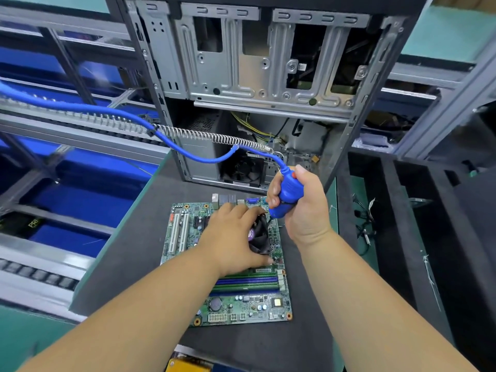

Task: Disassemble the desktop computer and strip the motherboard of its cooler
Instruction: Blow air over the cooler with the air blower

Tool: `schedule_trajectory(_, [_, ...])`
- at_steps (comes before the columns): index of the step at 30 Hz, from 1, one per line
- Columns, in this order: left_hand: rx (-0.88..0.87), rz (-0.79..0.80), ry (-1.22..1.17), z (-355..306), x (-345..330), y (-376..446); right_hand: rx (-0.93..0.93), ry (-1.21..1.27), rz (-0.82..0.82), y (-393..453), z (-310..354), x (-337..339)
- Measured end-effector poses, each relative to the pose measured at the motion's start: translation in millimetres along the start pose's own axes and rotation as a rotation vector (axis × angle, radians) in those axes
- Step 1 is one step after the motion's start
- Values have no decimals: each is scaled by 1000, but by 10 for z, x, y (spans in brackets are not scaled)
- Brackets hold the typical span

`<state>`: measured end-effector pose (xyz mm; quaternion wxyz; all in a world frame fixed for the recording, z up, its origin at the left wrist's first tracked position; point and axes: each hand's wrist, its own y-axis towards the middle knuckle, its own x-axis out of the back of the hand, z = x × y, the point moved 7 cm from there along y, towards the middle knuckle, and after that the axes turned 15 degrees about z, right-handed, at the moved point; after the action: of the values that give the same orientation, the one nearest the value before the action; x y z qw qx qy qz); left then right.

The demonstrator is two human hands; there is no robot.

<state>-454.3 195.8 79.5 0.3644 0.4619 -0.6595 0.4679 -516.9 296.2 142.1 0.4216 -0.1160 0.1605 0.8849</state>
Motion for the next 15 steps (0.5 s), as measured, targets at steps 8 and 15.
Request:
schedule_trajectory(8, [3, 0, -5, -3, 8, 7, -19, 53, -15, -4, -19, 45])
schedule_trajectory(15, [-12, -15, 8, -2, 8, 9, -26, 26, 49, 28, -40, -20])
